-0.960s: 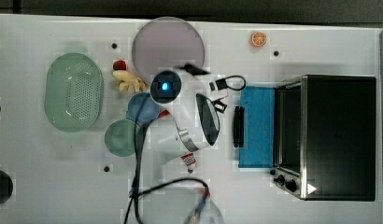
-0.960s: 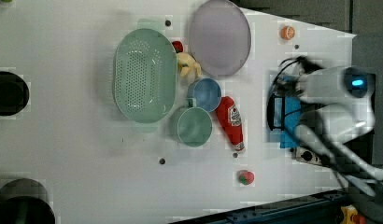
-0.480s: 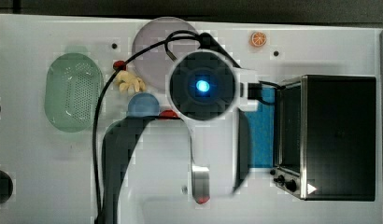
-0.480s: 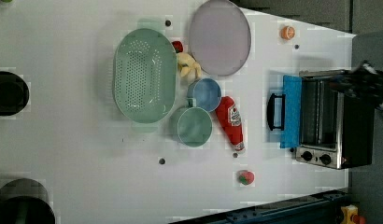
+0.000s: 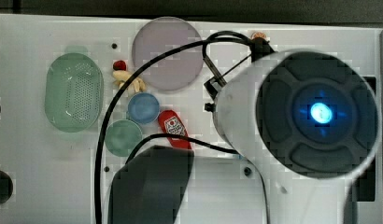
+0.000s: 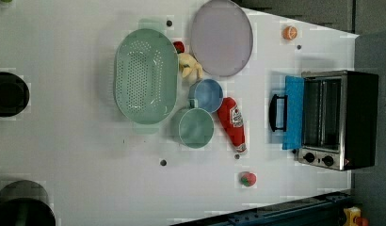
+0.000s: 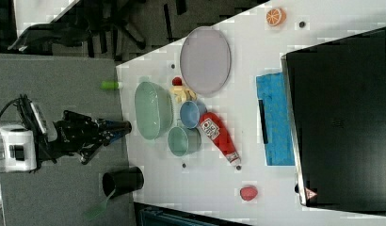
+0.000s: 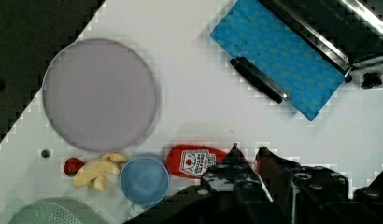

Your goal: Flap open oven.

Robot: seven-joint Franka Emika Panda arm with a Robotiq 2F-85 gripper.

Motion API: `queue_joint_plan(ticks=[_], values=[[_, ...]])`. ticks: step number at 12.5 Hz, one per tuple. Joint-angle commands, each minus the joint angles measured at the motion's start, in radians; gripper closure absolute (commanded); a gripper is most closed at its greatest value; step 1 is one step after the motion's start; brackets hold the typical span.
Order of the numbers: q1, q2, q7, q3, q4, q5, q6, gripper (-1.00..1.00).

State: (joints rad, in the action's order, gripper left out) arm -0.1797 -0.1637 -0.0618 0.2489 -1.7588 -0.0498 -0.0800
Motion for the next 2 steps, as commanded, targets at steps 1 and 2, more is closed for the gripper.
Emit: queue_joint_plan(ticks=[1, 2], values=[[-0.007, 0.044, -0.031, -0.014, -0.016, 0.007, 0.026, 0.65], [-0.007, 0.046, -0.031, -0.019, -0.016, 0.007, 0.024, 0.65]])
